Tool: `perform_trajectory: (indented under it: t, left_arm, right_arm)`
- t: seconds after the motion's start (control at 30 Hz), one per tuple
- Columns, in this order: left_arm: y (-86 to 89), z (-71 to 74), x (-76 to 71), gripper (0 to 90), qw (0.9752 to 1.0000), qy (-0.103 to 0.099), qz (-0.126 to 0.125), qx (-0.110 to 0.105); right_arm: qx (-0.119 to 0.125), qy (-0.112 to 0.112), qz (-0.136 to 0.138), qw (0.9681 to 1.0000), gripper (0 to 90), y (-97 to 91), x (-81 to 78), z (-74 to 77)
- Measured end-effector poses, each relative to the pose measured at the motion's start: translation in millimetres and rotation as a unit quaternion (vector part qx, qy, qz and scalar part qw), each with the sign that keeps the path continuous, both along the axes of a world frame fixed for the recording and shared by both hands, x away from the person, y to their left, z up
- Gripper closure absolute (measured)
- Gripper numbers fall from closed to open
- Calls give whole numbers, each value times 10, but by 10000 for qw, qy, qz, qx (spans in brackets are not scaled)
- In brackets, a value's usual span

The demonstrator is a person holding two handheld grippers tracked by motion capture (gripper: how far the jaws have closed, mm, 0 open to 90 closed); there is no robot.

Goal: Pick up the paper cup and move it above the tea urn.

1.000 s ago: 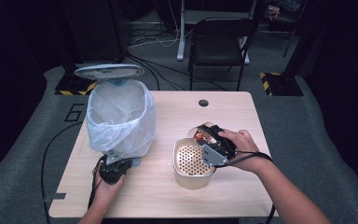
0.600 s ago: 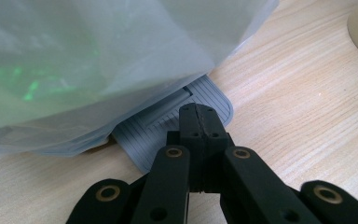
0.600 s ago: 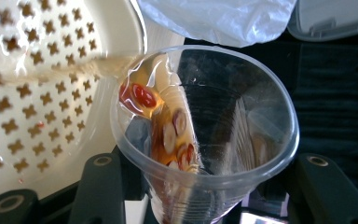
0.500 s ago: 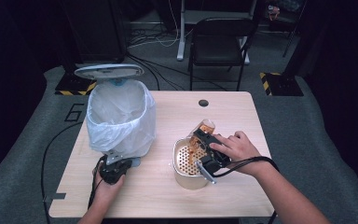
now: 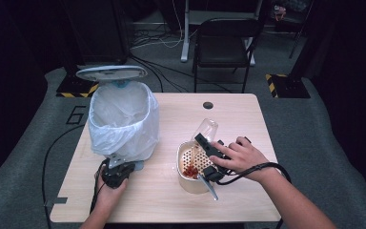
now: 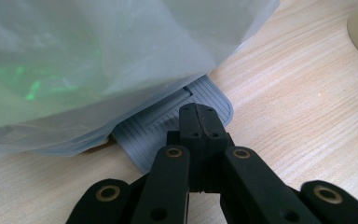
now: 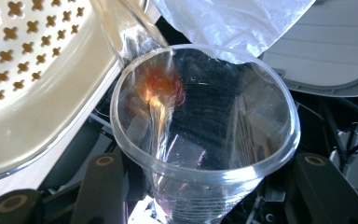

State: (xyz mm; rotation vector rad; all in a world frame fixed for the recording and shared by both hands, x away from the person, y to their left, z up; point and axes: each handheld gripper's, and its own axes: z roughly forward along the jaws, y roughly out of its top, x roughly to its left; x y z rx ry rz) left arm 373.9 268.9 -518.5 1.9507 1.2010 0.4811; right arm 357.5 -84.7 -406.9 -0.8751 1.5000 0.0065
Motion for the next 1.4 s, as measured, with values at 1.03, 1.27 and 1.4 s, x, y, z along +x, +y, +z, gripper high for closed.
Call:
perform_trajectory:
  t: [1.03, 1.27, 1.4]
  left_arm:
    - [-4, 0, -1, 900, 10000, -1, 9, -9]
    - [-6, 0, -1, 900, 10000, -4, 10, -13]
    - [-6, 0, -2, 900, 10000, -1, 10, -11]
  right_arm:
    - [87, -201, 88, 9997, 493, -10, -37, -46]
    - [74, -210, 113, 9997, 493, 1, -37, -56]
    - [-58, -133, 141, 9998, 491, 16, -36, -5]
